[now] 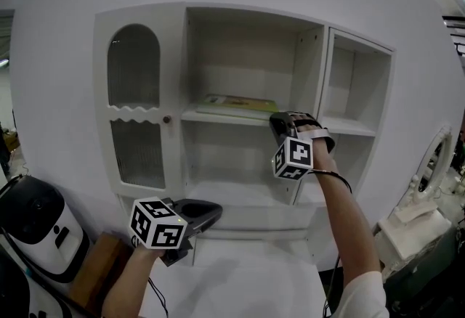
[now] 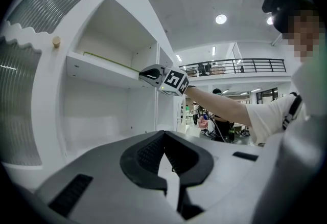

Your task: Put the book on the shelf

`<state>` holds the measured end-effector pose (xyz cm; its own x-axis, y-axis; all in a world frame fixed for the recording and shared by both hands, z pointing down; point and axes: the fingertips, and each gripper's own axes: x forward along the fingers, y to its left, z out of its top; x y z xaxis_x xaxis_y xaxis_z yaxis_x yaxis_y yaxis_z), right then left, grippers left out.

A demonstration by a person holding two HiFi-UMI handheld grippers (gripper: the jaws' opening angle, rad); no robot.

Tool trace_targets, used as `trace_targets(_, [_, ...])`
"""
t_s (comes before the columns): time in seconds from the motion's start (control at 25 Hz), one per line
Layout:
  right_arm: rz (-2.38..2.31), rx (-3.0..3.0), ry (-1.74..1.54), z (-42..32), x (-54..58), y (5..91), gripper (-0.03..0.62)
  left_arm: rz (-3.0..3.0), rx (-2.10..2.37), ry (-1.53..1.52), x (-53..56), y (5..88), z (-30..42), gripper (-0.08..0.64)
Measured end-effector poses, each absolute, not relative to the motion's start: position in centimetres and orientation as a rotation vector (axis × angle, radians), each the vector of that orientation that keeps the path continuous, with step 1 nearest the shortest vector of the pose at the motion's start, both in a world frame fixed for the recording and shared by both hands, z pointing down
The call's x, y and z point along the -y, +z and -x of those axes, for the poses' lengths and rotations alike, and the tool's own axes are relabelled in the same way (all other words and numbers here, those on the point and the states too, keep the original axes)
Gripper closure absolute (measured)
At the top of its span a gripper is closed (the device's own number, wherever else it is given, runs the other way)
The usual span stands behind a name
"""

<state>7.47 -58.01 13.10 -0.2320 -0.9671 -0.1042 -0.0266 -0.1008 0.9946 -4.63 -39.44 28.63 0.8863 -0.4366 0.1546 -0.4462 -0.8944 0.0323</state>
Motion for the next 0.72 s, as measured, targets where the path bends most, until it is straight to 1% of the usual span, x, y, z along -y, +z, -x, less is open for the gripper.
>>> trace_targets(0.24, [-1.16, 1.349, -1.512, -6.9, 55.3, 13.0, 0.578, -2.985, 0.678, 0.221, 39.3, 29.1, 4.2, 0.552])
trace_targets(0.48, [-1.121, 1.482, -1.573, -5.5, 48.9, 13.4, 0.578, -2.998, 0.669, 0.226, 39.2, 29.4, 3.3, 0.552])
trace_targets(0.72, [-1.05, 1.793, -1.454, -5.3, 42.6, 16.3, 0.578, -3.027, 0.657, 0.212, 38.4, 29.7, 2.6, 0.552])
